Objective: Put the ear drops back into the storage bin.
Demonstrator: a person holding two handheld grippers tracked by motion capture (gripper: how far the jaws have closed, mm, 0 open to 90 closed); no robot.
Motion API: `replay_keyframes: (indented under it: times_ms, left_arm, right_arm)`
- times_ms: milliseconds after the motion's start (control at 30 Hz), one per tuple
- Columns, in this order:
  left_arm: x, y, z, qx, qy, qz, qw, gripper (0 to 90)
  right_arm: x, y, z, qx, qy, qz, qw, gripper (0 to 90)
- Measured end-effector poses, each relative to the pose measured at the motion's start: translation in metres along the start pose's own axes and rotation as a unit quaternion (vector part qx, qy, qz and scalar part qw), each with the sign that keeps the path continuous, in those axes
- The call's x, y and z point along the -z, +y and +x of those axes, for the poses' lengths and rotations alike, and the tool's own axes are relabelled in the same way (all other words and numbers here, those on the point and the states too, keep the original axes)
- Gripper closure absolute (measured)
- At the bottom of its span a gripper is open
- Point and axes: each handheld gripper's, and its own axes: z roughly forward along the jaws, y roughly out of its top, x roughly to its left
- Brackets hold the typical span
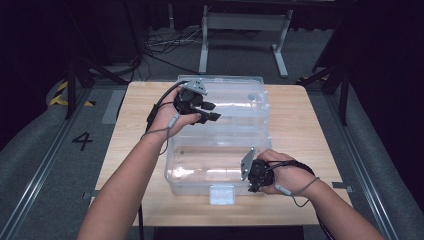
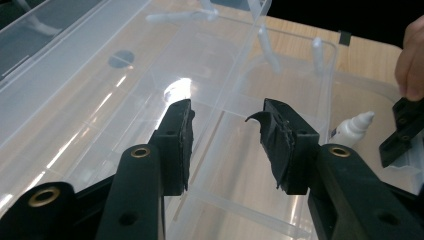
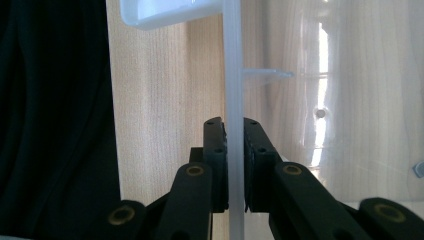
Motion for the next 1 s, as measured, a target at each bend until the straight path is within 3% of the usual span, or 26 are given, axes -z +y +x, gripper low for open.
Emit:
replay_keyframes:
  times_ms: [100, 233, 367, 467, 667, 1000]
  left_arm:
    - [-0.005, 0.002, -0.002, -0.005, 0.009, 0.014, 0.9998, 55.1]
    - [-0.010, 0.004, -0.005, -0.014, 0.016, 0.026, 0.9994, 53.8]
    - [-0.015, 0.005, -0.004, -0.014, 0.009, 0.026, 0.9995, 56.2]
    - [-0.017, 0.007, -0.003, -0.014, 0.006, 0.029, 0.9995, 60.5]
    - [-0.016, 0.007, 0.001, -0.008, 0.007, 0.028, 0.9995, 77.8]
    - [-0.013, 0.010, -0.005, -0.020, 0.001, 0.039, 0.9991, 81.9]
  right_arm:
    - [0.000, 0.000, -0.001, 0.008, 0.002, -0.002, 1.0000, 83.3]
    - [-0.001, -0.001, 0.000, 0.002, 0.000, -0.006, 1.0000, 83.2]
    - [-0.001, -0.002, -0.001, -0.001, 0.004, -0.008, 1.0000, 83.0]
    - [-0.001, -0.002, -0.001, -0.003, 0.005, -0.010, 0.9999, 82.9]
    - [-0.002, -0.002, 0.000, -0.007, 0.005, -0.011, 0.9999, 83.1]
    - [-0.002, -0.002, -0.001, 0.000, 0.005, -0.012, 0.9999, 83.1]
